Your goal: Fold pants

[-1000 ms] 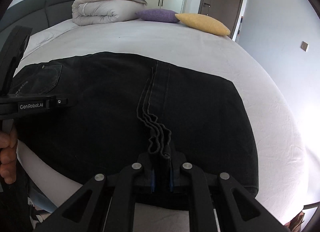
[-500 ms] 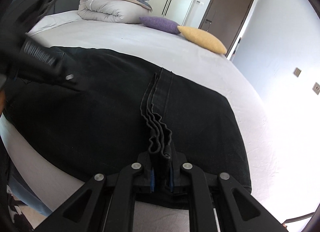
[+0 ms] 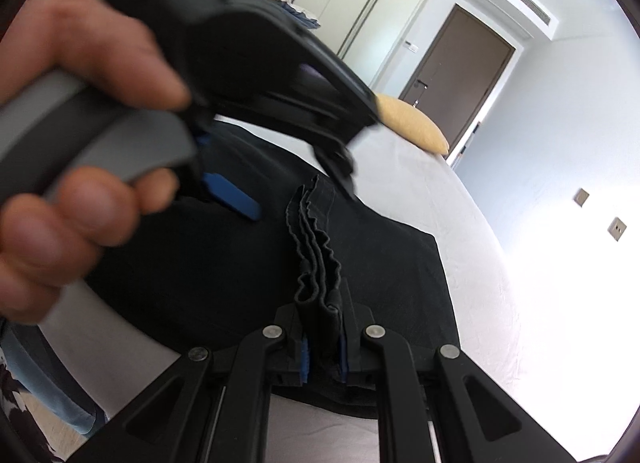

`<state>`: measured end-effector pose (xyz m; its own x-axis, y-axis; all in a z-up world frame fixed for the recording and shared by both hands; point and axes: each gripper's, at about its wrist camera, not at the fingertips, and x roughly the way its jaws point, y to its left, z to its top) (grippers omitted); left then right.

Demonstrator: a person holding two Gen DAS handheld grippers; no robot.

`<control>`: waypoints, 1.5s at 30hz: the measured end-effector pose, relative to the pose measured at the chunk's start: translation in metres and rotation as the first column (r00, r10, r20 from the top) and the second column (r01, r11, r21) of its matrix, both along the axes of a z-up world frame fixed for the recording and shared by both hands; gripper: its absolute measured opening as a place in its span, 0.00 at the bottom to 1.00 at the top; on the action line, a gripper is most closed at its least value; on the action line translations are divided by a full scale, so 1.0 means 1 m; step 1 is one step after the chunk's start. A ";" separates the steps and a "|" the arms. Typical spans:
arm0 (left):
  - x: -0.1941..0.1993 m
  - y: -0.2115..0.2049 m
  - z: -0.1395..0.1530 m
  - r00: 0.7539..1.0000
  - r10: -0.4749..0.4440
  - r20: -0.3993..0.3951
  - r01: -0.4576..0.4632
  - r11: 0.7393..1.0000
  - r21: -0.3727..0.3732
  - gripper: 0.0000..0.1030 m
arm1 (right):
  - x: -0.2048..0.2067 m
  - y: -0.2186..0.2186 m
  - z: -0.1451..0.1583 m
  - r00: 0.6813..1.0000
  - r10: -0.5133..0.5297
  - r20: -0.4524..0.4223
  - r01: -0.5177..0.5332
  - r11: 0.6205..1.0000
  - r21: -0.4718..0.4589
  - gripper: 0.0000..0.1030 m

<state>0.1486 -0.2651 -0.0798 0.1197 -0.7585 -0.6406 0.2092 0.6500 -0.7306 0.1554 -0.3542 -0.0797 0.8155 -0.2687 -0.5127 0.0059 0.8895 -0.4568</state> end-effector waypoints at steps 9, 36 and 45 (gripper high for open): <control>0.003 0.001 0.011 0.997 -0.052 0.053 0.050 0.998 0.049 0.08 | 0.002 0.034 0.005 0.995 0.094 -0.030 -0.095 0.995 -0.038 0.12; 0.009 0.056 -0.007 0.996 0.018 0.086 -0.032 0.985 0.167 0.10 | 0.063 0.108 -0.014 0.909 0.368 -0.196 -0.377 0.926 -0.006 0.18; -0.038 0.065 0.039 0.947 0.102 0.303 -0.218 0.899 0.380 0.14 | 0.028 0.030 0.023 0.914 0.382 -0.136 -0.307 0.871 0.383 0.63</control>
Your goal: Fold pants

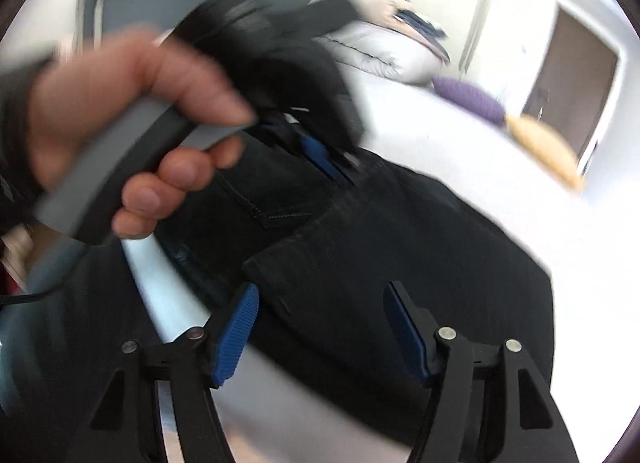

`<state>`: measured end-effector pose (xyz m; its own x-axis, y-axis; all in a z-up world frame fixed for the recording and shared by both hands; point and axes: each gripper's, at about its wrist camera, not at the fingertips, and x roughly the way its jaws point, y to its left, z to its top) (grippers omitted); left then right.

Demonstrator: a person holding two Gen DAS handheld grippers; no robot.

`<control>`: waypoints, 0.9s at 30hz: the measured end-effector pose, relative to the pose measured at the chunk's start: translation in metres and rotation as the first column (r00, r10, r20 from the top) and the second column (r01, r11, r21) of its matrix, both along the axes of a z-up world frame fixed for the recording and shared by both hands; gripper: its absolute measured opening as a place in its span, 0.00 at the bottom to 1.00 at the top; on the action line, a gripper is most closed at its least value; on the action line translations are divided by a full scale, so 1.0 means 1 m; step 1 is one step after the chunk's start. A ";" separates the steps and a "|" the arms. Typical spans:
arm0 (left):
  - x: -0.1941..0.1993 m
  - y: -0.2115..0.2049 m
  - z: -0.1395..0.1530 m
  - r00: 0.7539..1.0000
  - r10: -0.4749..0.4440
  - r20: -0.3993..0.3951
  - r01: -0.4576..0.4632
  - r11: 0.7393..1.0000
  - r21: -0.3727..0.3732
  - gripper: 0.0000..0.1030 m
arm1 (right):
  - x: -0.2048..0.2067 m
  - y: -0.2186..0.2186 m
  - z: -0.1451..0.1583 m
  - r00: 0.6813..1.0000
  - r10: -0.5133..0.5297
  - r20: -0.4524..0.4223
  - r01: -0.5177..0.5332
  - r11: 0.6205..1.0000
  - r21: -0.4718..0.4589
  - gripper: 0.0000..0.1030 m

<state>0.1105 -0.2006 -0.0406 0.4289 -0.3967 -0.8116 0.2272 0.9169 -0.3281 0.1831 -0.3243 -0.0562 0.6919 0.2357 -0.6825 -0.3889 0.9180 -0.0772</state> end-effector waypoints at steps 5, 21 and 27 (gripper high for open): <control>-0.047 -0.040 0.024 0.980 -0.063 0.186 0.029 0.983 0.181 0.14 | 0.013 -0.108 0.008 0.977 -0.092 -0.194 0.160 0.913 0.376 0.13; -0.087 -0.104 -0.038 0.975 -0.179 0.132 0.116 0.916 0.383 0.14 | 0.150 -0.276 -0.068 0.826 -0.096 -0.555 0.513 0.536 0.671 0.02; -0.081 -0.091 -0.028 0.975 -0.175 0.139 0.109 0.914 0.390 0.14 | 0.101 -0.258 -0.086 0.832 -0.029 -0.554 0.477 0.548 0.687 0.00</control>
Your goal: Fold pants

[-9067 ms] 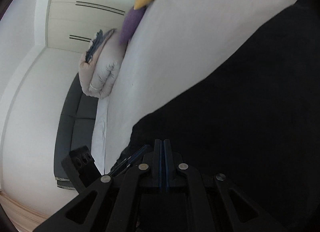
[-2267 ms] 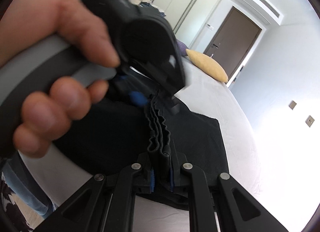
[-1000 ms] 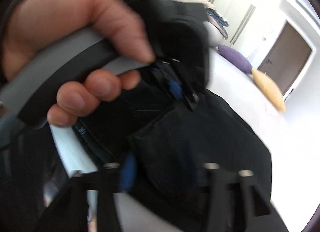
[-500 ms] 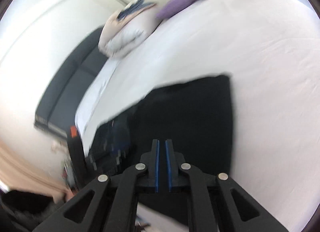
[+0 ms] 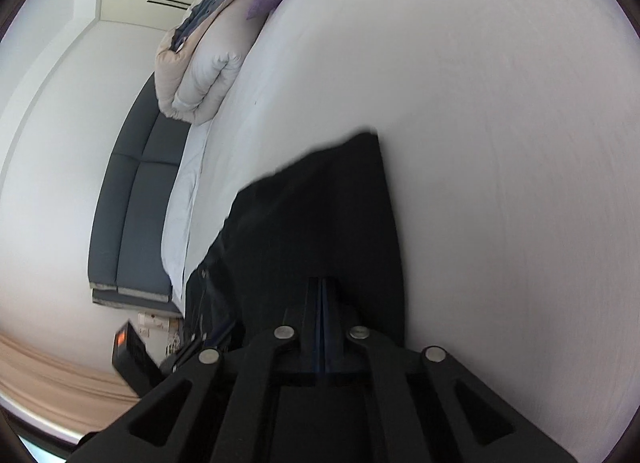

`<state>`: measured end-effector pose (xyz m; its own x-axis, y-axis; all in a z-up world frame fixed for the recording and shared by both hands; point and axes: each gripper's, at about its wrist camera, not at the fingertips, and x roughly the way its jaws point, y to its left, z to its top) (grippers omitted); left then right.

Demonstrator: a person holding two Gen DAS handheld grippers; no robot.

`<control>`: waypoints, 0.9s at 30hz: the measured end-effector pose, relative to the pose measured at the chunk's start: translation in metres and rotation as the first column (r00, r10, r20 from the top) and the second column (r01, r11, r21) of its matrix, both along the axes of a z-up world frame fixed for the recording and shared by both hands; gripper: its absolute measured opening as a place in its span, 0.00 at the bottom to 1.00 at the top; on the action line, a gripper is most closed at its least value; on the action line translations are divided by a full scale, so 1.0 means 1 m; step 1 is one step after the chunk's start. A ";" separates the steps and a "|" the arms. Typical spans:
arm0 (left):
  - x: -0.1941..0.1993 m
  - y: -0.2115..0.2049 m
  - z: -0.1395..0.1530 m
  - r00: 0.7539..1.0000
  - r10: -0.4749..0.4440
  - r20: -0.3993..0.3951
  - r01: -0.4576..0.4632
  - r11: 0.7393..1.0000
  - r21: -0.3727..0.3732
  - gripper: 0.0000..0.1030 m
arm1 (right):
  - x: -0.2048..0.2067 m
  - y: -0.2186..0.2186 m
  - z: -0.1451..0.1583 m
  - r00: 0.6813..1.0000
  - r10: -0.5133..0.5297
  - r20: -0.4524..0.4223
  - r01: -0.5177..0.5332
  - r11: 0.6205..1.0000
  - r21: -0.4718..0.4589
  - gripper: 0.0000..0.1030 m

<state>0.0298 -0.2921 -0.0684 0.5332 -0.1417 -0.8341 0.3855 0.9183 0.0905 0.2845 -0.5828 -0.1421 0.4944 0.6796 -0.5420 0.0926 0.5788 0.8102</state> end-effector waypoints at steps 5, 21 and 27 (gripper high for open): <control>0.004 0.011 0.000 1.000 0.001 0.000 -0.001 1.000 -0.013 0.14 | -0.048 0.015 -0.003 1.000 0.021 -0.001 -0.021 0.999 0.030 0.00; 0.000 0.029 -0.001 1.000 0.027 0.003 -0.027 0.995 -0.100 0.14 | -0.106 0.041 -0.013 1.000 -0.012 0.025 0.012 1.000 -0.020 0.00; -0.018 0.101 0.014 0.982 0.163 -0.093 -0.187 0.888 -0.419 0.15 | -0.102 0.046 -0.010 0.999 -0.029 0.033 0.030 0.999 -0.029 0.00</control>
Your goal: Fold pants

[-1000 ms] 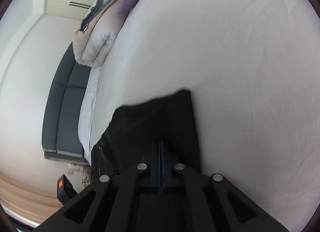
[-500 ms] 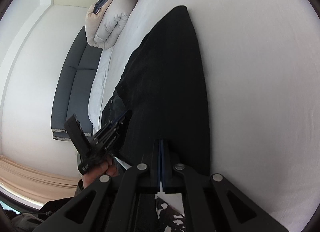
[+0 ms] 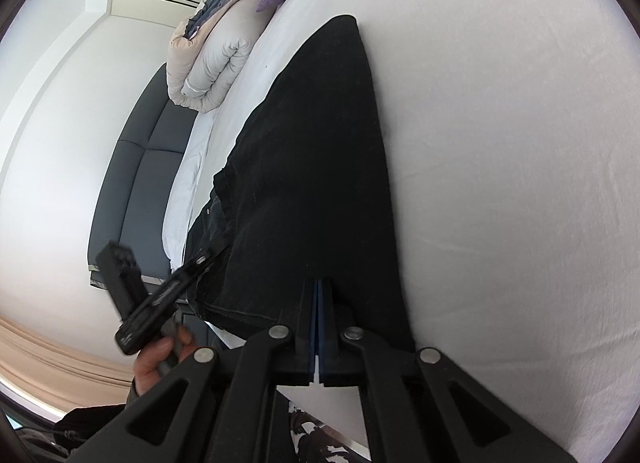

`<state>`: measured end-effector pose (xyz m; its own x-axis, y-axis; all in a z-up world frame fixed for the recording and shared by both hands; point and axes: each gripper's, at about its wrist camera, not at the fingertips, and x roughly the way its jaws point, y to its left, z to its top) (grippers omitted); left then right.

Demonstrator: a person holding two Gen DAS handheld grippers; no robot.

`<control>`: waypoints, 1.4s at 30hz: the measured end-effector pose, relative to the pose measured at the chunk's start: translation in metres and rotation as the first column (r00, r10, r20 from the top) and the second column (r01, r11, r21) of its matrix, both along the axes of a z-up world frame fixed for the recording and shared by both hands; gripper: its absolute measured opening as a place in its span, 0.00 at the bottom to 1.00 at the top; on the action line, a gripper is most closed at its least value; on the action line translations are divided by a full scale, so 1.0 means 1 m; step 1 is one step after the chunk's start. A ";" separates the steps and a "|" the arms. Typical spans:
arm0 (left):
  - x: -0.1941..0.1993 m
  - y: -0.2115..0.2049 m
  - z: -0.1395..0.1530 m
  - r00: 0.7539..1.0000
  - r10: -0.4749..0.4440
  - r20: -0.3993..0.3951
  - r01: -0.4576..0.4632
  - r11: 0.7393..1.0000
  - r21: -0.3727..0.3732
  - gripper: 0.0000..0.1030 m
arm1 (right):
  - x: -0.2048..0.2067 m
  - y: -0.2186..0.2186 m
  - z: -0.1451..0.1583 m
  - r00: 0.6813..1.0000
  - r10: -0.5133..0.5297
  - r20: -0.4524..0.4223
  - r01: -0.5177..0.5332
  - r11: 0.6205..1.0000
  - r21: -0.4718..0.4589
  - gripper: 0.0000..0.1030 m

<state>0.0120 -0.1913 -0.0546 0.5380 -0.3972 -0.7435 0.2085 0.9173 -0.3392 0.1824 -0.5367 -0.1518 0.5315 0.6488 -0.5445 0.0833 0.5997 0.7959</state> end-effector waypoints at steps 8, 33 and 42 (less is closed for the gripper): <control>-0.074 0.162 0.020 0.900 0.434 0.038 -0.374 0.816 -0.441 0.94 | -0.009 -0.005 0.000 1.000 -0.009 0.002 0.009 1.000 0.008 0.00; -0.046 0.268 -0.096 0.851 0.443 -0.283 -0.470 0.400 -0.787 0.86 | -0.012 -0.007 0.001 0.999 -0.039 -0.033 0.040 0.999 0.027 0.00; -0.033 0.281 -0.116 0.857 0.421 -0.298 -0.454 0.342 -0.822 0.48 | -0.012 -0.008 0.001 0.999 -0.032 -0.029 0.033 0.999 0.030 0.00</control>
